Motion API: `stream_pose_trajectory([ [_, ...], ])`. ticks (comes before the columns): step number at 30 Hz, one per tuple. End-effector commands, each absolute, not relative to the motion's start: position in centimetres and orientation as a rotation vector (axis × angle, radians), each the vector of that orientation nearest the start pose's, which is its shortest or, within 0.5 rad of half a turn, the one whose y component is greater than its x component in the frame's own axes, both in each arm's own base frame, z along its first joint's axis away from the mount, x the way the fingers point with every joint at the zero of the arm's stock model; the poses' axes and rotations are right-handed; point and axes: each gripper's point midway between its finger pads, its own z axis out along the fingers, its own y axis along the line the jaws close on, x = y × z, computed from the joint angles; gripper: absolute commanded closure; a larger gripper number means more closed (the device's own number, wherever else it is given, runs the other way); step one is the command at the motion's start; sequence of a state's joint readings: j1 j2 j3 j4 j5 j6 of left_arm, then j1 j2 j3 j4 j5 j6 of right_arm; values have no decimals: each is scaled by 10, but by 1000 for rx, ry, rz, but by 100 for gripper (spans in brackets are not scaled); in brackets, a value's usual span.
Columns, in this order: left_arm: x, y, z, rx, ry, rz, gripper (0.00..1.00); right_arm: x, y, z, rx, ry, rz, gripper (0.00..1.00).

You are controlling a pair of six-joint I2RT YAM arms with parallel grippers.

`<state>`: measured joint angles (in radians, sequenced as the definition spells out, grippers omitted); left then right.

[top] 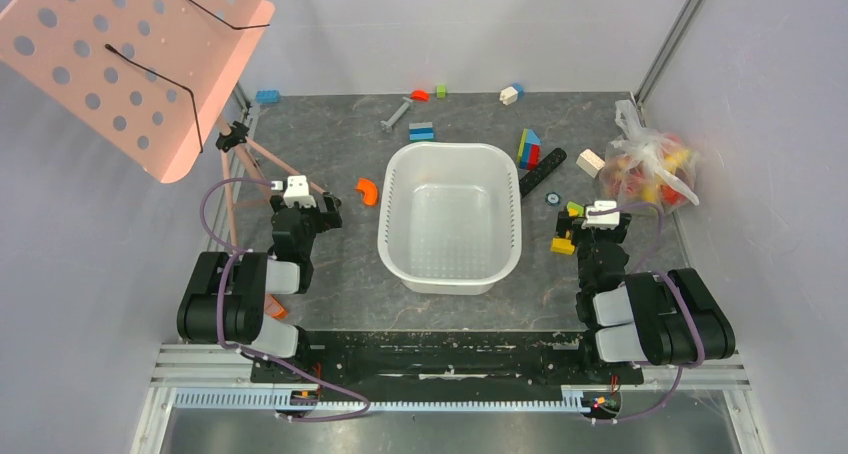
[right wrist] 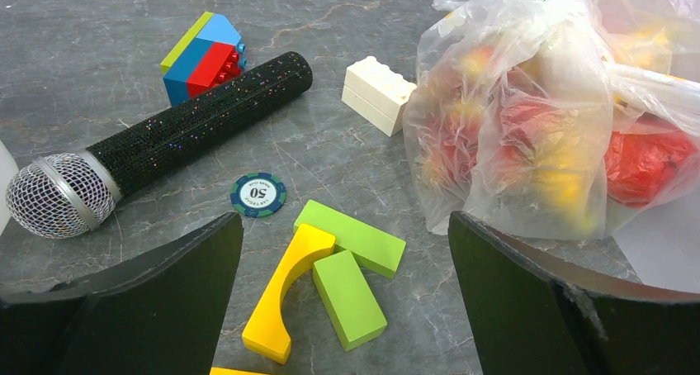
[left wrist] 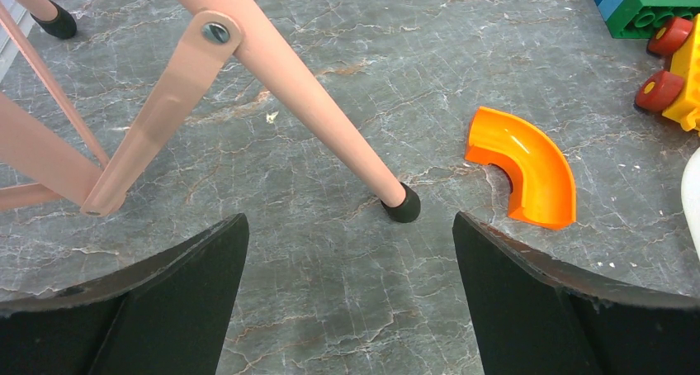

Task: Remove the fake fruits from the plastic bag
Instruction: Pick up the plastic bag at the center of the board.

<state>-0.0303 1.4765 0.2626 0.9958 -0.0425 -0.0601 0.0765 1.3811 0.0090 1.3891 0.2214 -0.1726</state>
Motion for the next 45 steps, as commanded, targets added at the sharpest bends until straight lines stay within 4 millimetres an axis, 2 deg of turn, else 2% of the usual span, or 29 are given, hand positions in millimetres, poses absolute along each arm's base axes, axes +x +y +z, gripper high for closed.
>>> stream_pose_trajectory([
  [1, 377, -8, 93, -1, 1722, -11, 0, 299, -23, 84, -32, 1619, -255, 2],
  [7, 372, 8, 109, -111, 1708, 47, 0, 304, -27, 84, 0, 1642, -271, 2],
  [13, 370, 13, 120, -155, 1731, 66, 0, 306, -31, 85, 34, 1680, -281, 2],
  [14, 370, 12, 124, -159, 1730, 72, 0, 313, -33, 94, 54, 1667, -289, 2],
  [20, 361, 10, 139, -238, 1704, 83, 0, 317, -43, 117, 235, 1627, -267, 2],
  [26, 353, 7, 152, -375, 1695, 5, 0, 336, -43, 121, 405, 1757, -216, 2],
  [29, 351, 3, 151, -429, 1724, -36, 0, 344, -43, 118, 468, 1859, -228, 2],
  [33, 344, 2, 140, -500, 1805, -55, 0, 350, -36, 115, 431, 1956, -222, 2],
  [40, 329, -7, 138, -631, 1838, -163, 0, 348, -35, 129, 434, 1944, -208, 2],
  [45, 326, -15, 142, -674, 1862, -223, 0, 349, -33, 142, 416, 1947, -200, 2],
])
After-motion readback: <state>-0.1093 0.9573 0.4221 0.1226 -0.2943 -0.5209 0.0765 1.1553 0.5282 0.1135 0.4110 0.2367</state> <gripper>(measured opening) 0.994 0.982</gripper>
